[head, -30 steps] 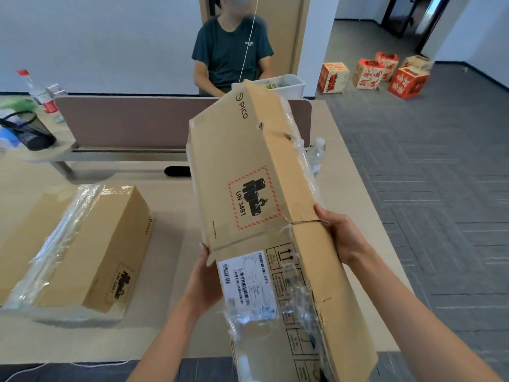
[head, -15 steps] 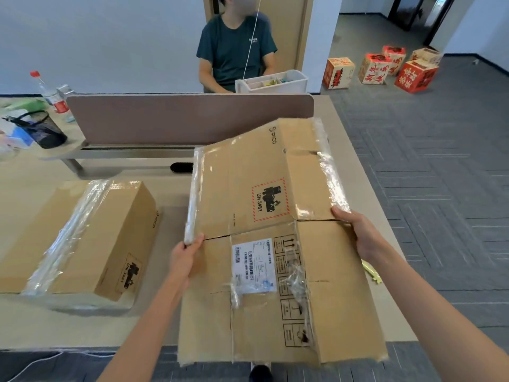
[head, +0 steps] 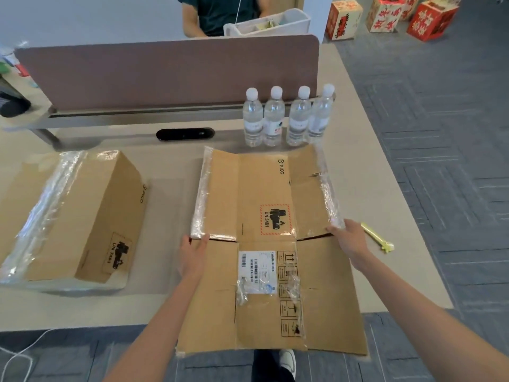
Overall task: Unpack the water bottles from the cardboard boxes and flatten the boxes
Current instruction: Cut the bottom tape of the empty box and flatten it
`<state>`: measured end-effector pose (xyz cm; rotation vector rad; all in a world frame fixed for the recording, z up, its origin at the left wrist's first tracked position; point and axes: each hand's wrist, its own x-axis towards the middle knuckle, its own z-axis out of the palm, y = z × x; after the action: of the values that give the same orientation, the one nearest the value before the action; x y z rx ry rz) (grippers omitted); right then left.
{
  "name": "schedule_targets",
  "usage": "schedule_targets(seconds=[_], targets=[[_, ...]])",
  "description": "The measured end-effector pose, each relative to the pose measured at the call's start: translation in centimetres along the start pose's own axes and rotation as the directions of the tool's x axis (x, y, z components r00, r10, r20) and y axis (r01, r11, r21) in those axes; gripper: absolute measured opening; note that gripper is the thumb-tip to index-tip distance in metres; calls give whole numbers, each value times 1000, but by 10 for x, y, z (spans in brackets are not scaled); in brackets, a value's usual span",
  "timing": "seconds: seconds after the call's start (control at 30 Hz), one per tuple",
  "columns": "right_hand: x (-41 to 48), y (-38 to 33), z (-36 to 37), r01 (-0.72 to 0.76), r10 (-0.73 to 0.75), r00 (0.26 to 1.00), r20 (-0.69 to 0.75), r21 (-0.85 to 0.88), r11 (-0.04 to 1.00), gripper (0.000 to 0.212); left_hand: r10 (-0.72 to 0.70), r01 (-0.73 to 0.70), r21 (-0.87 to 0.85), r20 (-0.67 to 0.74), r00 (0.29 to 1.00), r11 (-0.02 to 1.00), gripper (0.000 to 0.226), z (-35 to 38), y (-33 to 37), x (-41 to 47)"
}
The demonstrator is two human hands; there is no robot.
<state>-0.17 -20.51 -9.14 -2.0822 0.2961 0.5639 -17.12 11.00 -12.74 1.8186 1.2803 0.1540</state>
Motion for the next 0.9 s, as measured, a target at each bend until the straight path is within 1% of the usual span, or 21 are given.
schedule_targets(seconds=[0.07,0.1,0.13,0.2,0.23,0.27,0.33,0.37,0.47,0.6,0.73,0.9], targets=[[0,5,8,-34,32,999,-37,-64,997,41,46,-46,-13,-10,999,999,46,4,-8,4],[-4,6,12,-25,20,998,-57,-92,995,45,69,-68,20,-29,997,997,49,6,-13,6],[-6,10,17,11,-21,997,-77,-136,991,54,93,-91,71,-36,995,993,54,8,-19,8],[-13,20,29,64,-95,991,-92,-298,952,72,151,-142,224,-24,988,964,69,12,-23,1],[-19,25,36,97,-139,987,-77,-405,909,78,207,-195,328,-1,978,924,72,13,-24,-5],[-22,33,42,132,-180,982,-51,-492,860,81,276,-266,421,38,960,867,68,17,-30,-7],[-26,46,49,181,-224,975,9,-621,763,82,357,-359,523,108,928,773,56,22,-40,-13],[-24,55,51,195,-232,972,30,-653,732,81,373,-372,551,117,921,747,54,24,-44,-13],[-19,72,52,231,-295,955,29,-698,678,80,391,-375,613,115,913,695,55,29,-51,-12],[-16,83,63,218,-385,921,-55,-748,627,78,438,-397,656,112,892,642,59,33,-56,-12],[-15,87,68,212,-426,900,-93,-761,613,75,447,-392,663,96,889,638,57,33,-56,-13],[-16,84,67,215,-429,898,-95,-756,618,75,443,-398,647,103,891,650,56,33,-52,-13]])
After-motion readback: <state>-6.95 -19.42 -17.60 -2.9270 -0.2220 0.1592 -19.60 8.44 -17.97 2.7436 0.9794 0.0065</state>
